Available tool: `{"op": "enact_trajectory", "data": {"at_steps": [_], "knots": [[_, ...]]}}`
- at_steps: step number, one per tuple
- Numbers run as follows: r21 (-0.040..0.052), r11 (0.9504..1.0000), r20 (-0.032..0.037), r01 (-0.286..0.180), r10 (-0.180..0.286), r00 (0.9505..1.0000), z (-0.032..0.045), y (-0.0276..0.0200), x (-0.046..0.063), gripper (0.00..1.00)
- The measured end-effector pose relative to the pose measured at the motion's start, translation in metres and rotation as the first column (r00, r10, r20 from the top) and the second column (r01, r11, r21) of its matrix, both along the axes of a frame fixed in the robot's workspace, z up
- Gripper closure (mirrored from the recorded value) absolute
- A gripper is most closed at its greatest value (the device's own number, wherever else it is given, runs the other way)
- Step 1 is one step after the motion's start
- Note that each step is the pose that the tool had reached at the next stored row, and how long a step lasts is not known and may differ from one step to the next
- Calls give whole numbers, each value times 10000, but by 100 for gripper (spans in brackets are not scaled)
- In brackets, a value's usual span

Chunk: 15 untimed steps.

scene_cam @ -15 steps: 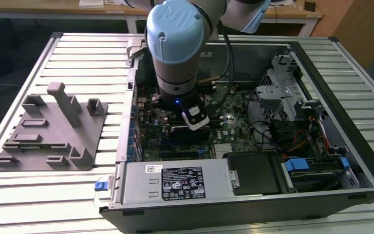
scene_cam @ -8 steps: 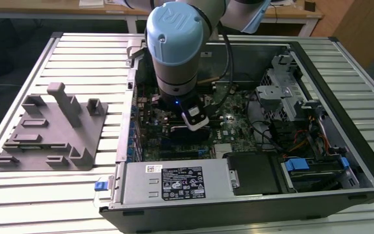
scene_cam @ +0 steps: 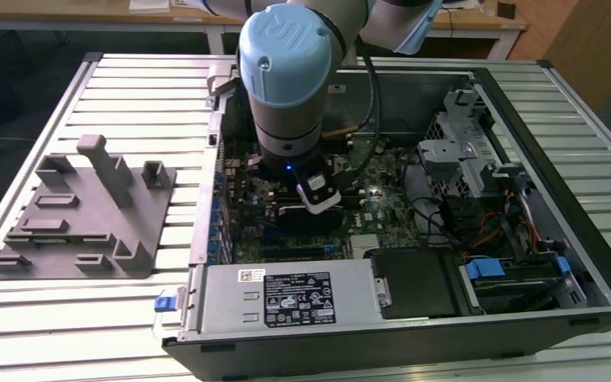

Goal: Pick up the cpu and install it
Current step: 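Install the second cpu locking lever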

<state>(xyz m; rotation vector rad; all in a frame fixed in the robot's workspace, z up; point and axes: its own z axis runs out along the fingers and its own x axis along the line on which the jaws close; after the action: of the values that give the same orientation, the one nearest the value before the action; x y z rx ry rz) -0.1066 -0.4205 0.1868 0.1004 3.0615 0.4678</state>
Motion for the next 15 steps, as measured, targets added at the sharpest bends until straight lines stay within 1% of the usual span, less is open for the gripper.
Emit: {"op": "enact_trajectory", "data": {"at_steps": [5,7,10,15], "knots": [[-10,10000,0,0,0,10000,0,0,0,89],[-10,10000,1,0,0,10000,21,0,0,89],[-10,10000,0,0,0,10000,89,0,0,89],[-10,10000,-1,5,-5,10000,244,0,0,89]]}}
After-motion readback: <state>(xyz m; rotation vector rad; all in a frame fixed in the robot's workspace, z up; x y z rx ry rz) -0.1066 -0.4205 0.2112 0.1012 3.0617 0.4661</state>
